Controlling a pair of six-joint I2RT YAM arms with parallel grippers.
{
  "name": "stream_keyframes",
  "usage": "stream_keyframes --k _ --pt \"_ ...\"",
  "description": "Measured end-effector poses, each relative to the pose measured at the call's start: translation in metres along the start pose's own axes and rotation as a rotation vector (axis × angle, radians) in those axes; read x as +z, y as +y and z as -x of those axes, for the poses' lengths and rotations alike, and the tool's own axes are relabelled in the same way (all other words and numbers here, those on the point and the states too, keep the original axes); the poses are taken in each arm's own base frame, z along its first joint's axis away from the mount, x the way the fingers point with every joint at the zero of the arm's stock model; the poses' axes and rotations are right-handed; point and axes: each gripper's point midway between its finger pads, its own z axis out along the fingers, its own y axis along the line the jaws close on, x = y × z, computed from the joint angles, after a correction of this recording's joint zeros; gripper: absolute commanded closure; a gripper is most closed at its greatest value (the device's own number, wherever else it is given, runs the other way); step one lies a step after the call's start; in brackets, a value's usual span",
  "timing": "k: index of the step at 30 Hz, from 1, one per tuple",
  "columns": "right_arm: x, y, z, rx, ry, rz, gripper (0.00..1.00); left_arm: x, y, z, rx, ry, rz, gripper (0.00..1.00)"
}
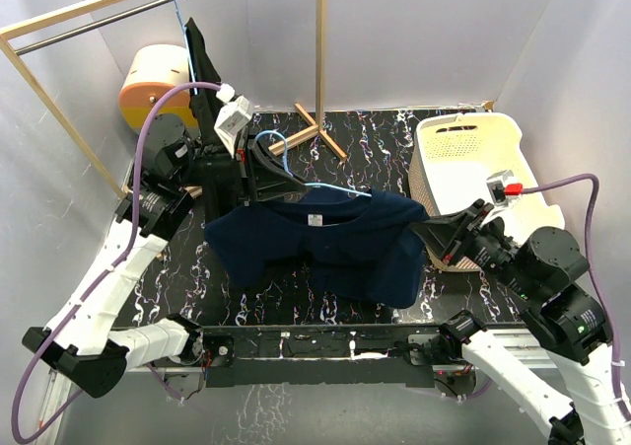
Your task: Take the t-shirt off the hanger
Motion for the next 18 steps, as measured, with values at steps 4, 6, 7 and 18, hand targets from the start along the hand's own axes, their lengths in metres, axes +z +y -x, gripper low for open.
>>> stream_keyframes --k 4,6,7,18 --pt "-0.008 -0.024 0.007 0.008 -0.051 -0.148 0.92 -0.004 0.000 -0.002 0.013 0.002 0.031 1.00" --pt "-0.021 -0.037 0.013 0.019 -0.097 -0.236 0.92 -0.005 -0.001 -0.003 0.020 0.006 0.038 1.00" --pt "-0.027 -0.042 0.015 0.027 -0.117 -0.271 0.92 -0.006 -0.001 -0.004 0.021 0.007 0.042 1.00" --pt "-0.056 -0.083 0.011 0.138 -0.171 -0.540 0.92 -0.012 -0.010 -0.010 0.036 0.008 0.058 1.00"
